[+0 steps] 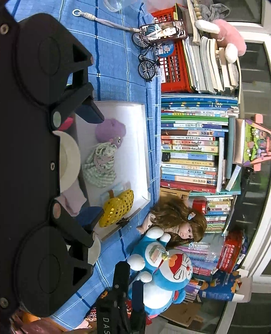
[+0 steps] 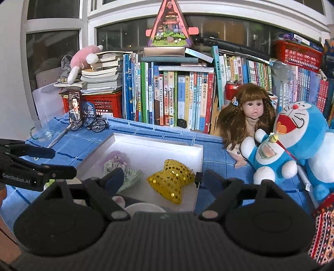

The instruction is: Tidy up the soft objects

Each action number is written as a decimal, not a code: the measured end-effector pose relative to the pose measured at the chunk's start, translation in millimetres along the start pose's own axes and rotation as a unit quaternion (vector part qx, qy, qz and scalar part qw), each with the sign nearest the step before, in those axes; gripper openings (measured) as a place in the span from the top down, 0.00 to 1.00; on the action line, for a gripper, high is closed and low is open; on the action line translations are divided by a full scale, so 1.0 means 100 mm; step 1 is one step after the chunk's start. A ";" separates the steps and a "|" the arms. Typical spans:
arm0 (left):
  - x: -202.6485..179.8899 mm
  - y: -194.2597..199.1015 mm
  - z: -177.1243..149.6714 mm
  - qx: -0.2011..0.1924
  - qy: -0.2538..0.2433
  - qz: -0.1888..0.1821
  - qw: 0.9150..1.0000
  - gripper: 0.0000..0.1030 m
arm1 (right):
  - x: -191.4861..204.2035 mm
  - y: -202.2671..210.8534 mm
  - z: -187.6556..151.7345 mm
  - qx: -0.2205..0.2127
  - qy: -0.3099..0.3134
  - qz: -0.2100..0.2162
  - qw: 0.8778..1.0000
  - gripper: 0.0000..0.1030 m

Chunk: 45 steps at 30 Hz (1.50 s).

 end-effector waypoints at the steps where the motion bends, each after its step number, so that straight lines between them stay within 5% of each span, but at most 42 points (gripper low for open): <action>1: -0.01 0.02 -0.03 -0.003 0.000 -0.001 1.000 0.16 | 0.01 0.02 -0.02 -0.003 0.001 -0.002 1.000 0.12; 22: -0.23 0.26 -0.90 -0.017 -0.008 0.007 1.000 0.14 | 0.13 0.32 -0.70 -0.044 0.016 -0.058 0.997 0.09; 36: -0.63 0.04 -1.47 0.004 -0.021 -0.012 1.000 0.09 | 0.03 0.24 -1.23 -0.023 0.036 -0.092 0.995 0.09; 45: -0.80 -0.15 -1.58 0.000 -0.019 -0.015 1.000 0.19 | 0.07 0.18 -1.47 -0.013 0.063 -0.082 0.995 0.19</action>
Point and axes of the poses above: each gripper's, at about its wrist camera, not at the fingertips, and y roughly against the way its jaws point, x to its left, z to its top, the point moved 10 cm from there along -y, roughly the way its jaws point, and after that the axes turned 5 degrees about x, right-handed, at the moved point
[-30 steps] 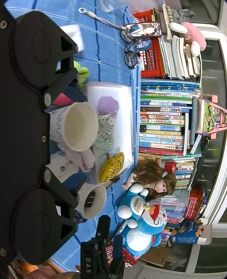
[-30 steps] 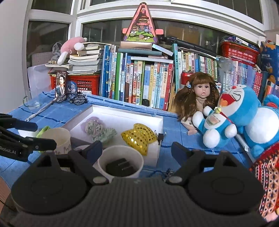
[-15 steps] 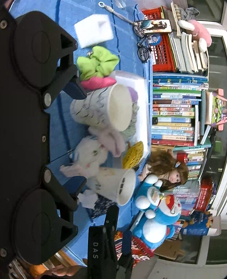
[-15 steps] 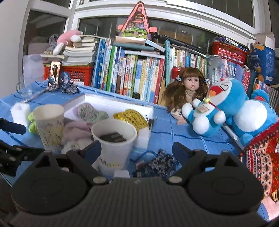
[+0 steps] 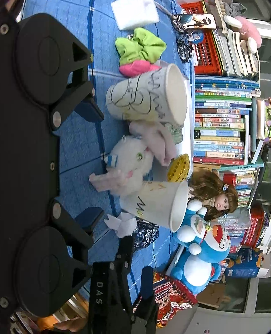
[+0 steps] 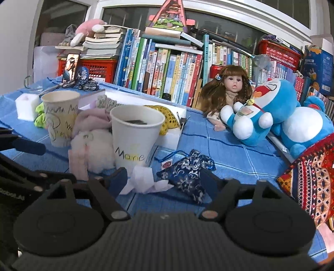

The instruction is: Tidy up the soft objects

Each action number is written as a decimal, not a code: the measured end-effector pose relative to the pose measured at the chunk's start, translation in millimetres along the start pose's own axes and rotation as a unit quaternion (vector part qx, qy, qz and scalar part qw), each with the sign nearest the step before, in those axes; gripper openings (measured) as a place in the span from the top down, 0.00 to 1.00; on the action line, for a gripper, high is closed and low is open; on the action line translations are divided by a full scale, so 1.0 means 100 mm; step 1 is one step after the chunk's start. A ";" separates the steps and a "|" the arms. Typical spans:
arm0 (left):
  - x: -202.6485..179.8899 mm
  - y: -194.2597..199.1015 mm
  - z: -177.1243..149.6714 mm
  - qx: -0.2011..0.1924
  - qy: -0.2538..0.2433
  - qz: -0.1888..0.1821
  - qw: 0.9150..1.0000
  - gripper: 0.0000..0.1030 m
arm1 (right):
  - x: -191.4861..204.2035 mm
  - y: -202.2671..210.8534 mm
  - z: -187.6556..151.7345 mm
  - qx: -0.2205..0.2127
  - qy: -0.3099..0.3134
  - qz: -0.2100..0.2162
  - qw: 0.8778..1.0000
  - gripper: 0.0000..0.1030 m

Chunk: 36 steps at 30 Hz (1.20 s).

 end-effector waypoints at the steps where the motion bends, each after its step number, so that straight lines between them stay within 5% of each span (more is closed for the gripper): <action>1: -0.01 -0.02 0.00 0.001 -0.002 0.000 1.000 0.21 | 0.01 -0.01 -0.02 0.000 0.002 0.002 1.000 0.20; 13: -0.03 -0.19 0.10 0.004 0.044 -0.023 0.999 0.50 | 0.08 -0.15 -0.17 -0.006 0.000 0.037 0.999 0.34; 24: -0.03 -0.33 0.15 0.003 0.062 -0.013 0.998 0.62 | 0.20 -0.25 -0.23 -0.030 -0.012 0.056 0.998 0.38; 29: -0.02 -0.35 0.17 0.009 0.061 -0.016 0.998 0.66 | 0.26 -0.28 -0.22 -0.029 -0.005 0.064 0.997 0.49; 31: -0.01 -0.33 0.17 0.009 0.056 -0.008 0.998 0.80 | 0.26 -0.29 -0.21 -0.030 -0.007 0.064 0.997 0.52; 36: 0.05 -0.29 0.17 0.012 0.061 -0.009 0.998 0.81 | 0.21 -0.26 -0.21 -0.032 -0.024 0.064 0.997 0.61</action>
Point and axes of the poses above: each gripper's, at about its wrist camera, not at the fingertips, and y roughly against the way its jaws point, x to its left, z to its top, the point moved 10 cm from there along -y, roughly the way its jaws point, and after that the axes turned 5 degrees about x, right-handed, at the moved point
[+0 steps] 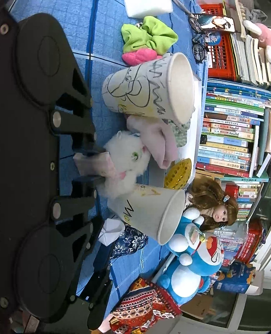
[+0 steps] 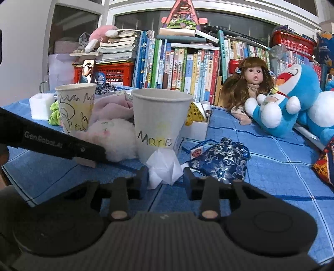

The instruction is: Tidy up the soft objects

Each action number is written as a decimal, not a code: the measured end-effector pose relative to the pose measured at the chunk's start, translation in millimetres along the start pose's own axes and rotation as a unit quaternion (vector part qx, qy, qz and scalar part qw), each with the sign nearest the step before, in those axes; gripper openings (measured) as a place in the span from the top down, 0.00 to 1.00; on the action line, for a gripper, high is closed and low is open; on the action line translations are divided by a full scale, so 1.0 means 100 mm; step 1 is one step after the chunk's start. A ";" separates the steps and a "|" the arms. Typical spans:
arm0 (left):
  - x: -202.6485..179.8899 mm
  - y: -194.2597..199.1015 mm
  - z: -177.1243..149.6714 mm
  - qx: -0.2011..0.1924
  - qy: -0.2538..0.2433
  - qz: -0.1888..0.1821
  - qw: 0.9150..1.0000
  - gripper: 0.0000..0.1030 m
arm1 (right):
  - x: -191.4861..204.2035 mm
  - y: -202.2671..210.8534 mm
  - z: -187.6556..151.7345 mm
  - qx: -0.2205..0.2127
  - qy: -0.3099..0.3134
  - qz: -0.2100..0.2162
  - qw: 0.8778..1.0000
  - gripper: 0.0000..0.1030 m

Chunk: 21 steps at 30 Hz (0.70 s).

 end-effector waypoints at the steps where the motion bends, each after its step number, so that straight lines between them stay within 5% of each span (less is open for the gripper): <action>1: 0.00 0.01 0.00 -0.001 -0.002 0.002 1.000 0.81 | -0.01 0.01 0.00 -0.001 -0.001 -0.001 1.000 0.61; 21: -0.11 0.40 0.19 -0.037 -0.094 0.038 0.994 0.82 | -0.20 0.29 0.31 -0.012 -0.038 -0.028 0.999 0.61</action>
Point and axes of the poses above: each gripper's, at about its wrist camera, not at the fingertips, and y roughly against the way its jaws point, x to its left, z to its top, the point moved 10 cm from there along -y, roughly the way its jaws point, and after that the axes turned 5 degrees about x, right-handed, at the moved point
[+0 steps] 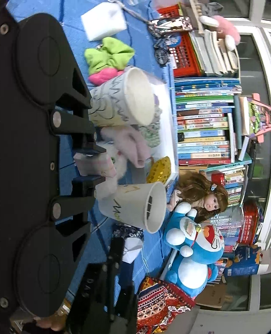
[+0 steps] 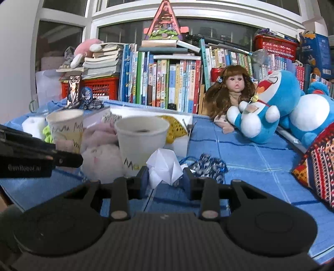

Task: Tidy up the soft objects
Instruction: 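Carry the pink-beige item and white paper over the tray with both tools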

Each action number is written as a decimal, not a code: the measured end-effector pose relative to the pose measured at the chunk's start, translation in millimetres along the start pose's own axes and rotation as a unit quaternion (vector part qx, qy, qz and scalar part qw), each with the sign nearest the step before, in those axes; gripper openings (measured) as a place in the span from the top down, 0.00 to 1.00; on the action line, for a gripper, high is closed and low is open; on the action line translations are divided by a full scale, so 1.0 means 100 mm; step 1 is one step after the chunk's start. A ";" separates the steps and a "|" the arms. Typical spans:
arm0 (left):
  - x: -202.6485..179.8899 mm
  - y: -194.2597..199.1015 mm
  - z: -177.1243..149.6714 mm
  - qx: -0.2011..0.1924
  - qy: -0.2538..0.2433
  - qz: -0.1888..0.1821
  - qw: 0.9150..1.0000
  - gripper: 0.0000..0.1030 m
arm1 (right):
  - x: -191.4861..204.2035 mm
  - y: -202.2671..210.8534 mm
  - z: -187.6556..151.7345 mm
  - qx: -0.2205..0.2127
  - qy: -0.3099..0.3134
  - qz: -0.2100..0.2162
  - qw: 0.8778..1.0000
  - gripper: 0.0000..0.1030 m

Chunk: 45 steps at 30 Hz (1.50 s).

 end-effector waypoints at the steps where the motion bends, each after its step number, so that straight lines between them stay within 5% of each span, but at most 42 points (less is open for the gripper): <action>1: -0.01 0.02 0.03 -0.002 0.000 -0.006 1.000 0.82 | -0.01 0.01 0.04 -0.002 -0.002 -0.001 1.000 0.61; 22: 0.55 0.22 1.14 -0.046 0.029 -0.011 0.998 0.82 | -0.10 -0.03 1.01 -0.027 0.029 -0.006 0.999 0.61; 36: 1.03 -0.37 1.59 0.038 0.043 -0.012 0.998 0.82 | 0.12 -0.62 1.45 0.033 0.067 0.026 0.997 0.61; 45: 1.28 -1.07 1.62 0.128 0.093 -0.032 0.987 0.82 | 0.24 -1.28 1.56 0.121 0.043 0.051 0.990 0.61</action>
Point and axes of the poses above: each gripper's, at about its wrist camera, not at the fingertips, and y roughly against the way its jaws point, x to its left, z to its top, the point moved 10 cm from there along -y, roughly the way its jaws point, and after that the axes turned 5 degrees about x, right-handed, at the moved point
